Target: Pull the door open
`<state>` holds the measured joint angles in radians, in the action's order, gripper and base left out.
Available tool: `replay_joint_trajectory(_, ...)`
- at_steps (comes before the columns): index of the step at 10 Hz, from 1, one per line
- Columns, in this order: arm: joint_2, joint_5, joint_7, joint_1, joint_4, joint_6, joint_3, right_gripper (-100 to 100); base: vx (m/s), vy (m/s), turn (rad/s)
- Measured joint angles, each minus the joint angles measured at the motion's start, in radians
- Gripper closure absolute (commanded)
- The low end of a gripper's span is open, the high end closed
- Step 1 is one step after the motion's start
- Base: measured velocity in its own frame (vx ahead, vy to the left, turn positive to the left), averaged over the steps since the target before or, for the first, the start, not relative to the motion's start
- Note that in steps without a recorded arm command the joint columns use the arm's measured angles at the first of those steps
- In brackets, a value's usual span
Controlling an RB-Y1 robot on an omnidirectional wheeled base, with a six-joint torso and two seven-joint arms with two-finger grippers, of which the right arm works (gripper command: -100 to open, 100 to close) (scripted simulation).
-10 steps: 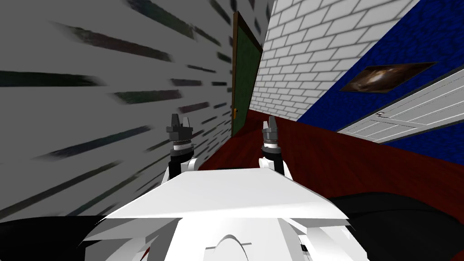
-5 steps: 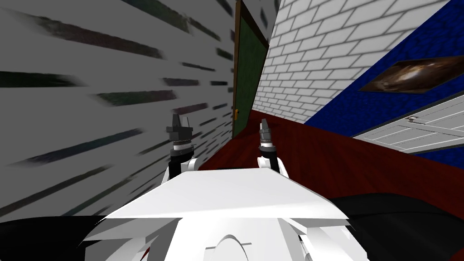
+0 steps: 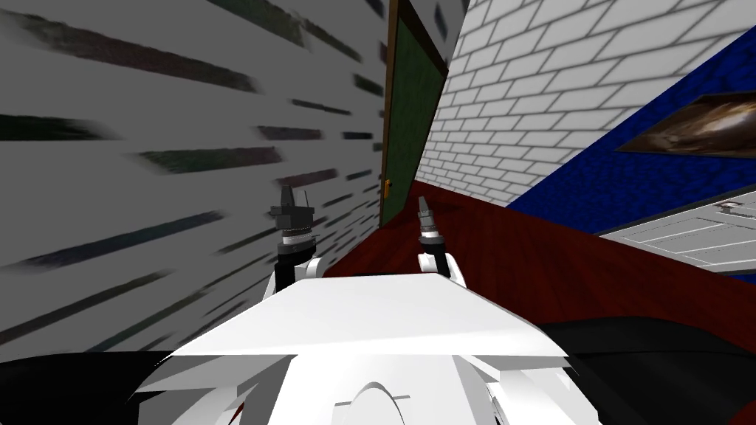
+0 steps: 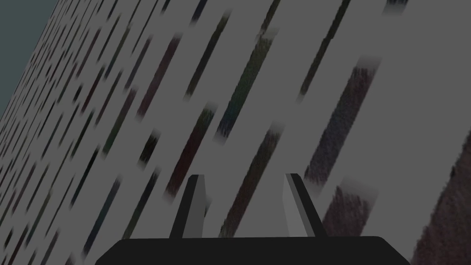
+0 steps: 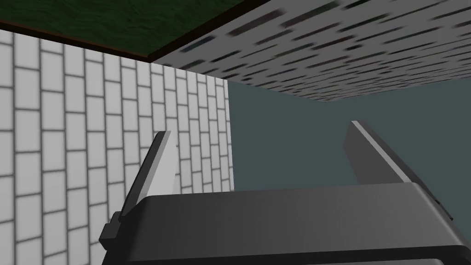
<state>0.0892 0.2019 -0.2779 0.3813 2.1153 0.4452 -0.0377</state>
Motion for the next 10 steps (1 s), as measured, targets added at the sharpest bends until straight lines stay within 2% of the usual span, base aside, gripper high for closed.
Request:
replay_joint_trajectory(2,-0.001,0.019,-0.024,-0.015,-0.040,0.005,-0.001,-100,0.111,-0.078,0.117)
replay_joint_trajectory(5,0.005,0.055,-0.068,-0.059,-0.125,0.008,0.007,-100,0.130,-0.136,0.149)
replay_joint_trajectory(6,0.014,0.069,-0.082,-0.077,-0.149,0.000,0.013,-100,0.109,-0.133,0.124)
replay_joint_trajectory(7,0.010,0.085,-0.099,-0.089,-0.168,-0.008,0.010,-100,0.102,-0.090,0.075)
replay_joint_trajectory(8,0.006,0.097,-0.116,-0.096,-0.187,-0.008,0.007,-100,0.105,-0.086,0.075)
replay_joint_trajectory(10,0.014,0.112,-0.134,-0.117,-0.226,-0.007,0.015,-100,0.072,-0.082,0.101)
